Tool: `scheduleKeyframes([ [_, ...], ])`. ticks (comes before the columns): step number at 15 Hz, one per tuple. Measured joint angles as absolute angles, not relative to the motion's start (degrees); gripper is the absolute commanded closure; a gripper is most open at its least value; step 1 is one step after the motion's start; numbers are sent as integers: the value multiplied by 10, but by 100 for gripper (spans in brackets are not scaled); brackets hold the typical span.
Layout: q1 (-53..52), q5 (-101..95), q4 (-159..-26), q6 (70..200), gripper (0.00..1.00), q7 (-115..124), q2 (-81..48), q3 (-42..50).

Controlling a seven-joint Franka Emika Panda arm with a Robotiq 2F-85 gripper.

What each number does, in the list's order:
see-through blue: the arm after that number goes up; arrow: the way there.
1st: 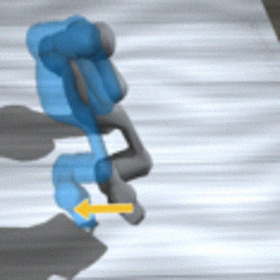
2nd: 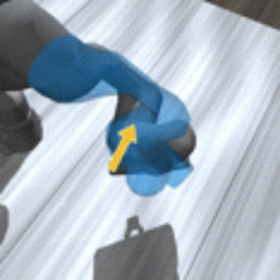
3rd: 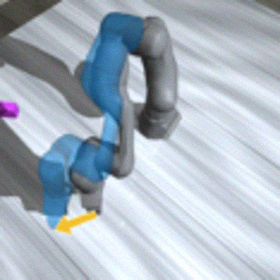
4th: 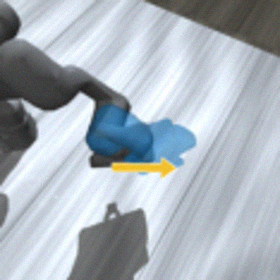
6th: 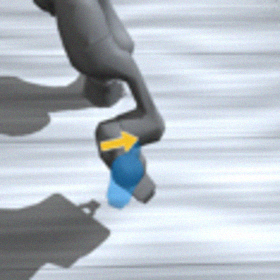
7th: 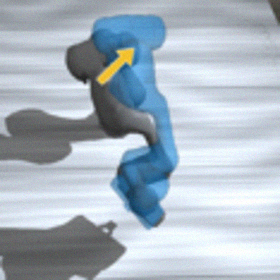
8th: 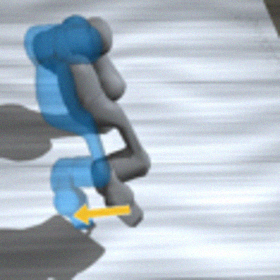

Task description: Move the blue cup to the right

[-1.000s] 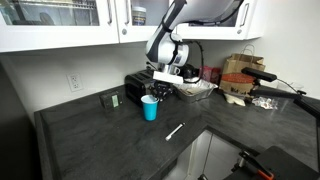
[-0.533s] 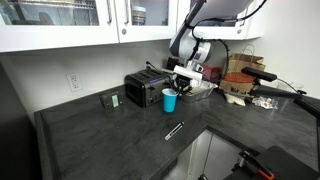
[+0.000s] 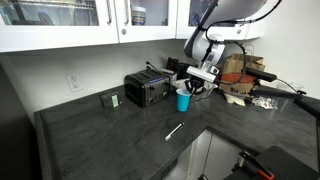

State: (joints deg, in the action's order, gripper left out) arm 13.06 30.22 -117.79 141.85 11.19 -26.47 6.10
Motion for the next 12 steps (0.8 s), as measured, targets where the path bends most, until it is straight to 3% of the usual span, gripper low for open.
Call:
scheduleKeyframes([
  [12,116,295,-1183,1438,99,161,-293,72],
])
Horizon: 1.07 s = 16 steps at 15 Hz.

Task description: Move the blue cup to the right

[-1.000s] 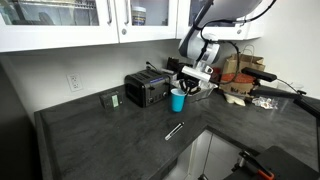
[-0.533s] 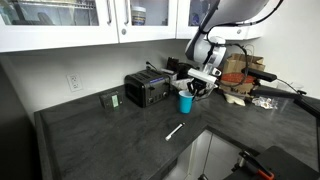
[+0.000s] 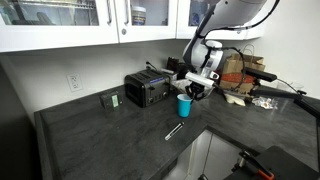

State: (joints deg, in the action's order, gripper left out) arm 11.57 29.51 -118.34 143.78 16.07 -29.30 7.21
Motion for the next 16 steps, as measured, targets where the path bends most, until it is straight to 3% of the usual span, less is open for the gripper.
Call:
scheduleKeyframes([
  [8,115,295,-1183,1448,99,161,-304,72],
  [9,115,295,-1183,1451,91,161,-305,72],
  [10,115,295,-1183,1453,69,161,-307,72],
  [12,114,295,-1183,1456,65,161,-310,72],
  [16,114,295,-1183,1461,38,161,-314,71],
])
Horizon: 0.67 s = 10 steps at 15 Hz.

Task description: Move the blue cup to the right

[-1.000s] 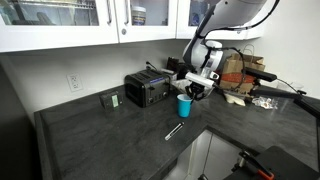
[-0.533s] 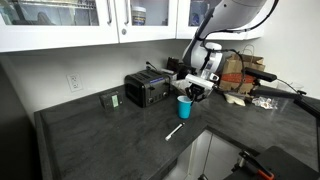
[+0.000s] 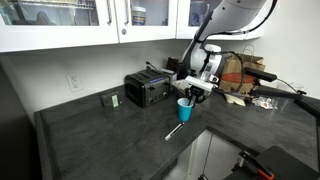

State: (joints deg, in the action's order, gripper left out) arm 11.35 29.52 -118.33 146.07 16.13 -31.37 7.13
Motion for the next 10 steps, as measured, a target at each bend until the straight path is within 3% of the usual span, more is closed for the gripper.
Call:
scheduleKeyframes([
  [5,112,295,-1182,1478,1,161,-312,71],
  [10,105,280,-1186,1484,0,161,-290,73],
])
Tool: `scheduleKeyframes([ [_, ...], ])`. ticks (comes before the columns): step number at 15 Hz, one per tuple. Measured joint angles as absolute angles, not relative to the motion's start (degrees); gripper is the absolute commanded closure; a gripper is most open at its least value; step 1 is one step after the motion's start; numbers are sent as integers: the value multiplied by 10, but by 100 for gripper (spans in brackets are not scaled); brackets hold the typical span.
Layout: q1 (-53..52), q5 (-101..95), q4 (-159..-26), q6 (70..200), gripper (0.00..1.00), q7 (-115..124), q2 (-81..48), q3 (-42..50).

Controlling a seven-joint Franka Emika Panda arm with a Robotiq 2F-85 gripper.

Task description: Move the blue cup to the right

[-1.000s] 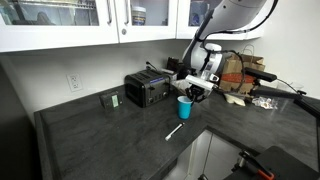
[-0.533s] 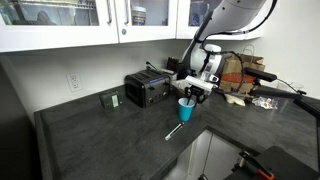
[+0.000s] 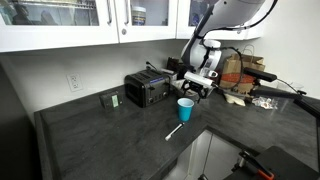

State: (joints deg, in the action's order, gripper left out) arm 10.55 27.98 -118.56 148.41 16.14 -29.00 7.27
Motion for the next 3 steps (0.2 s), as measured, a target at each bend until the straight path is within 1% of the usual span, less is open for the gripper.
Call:
scheduleKeyframes([
  [3,100,268,-1198,1484,0,161,-261,73],
])
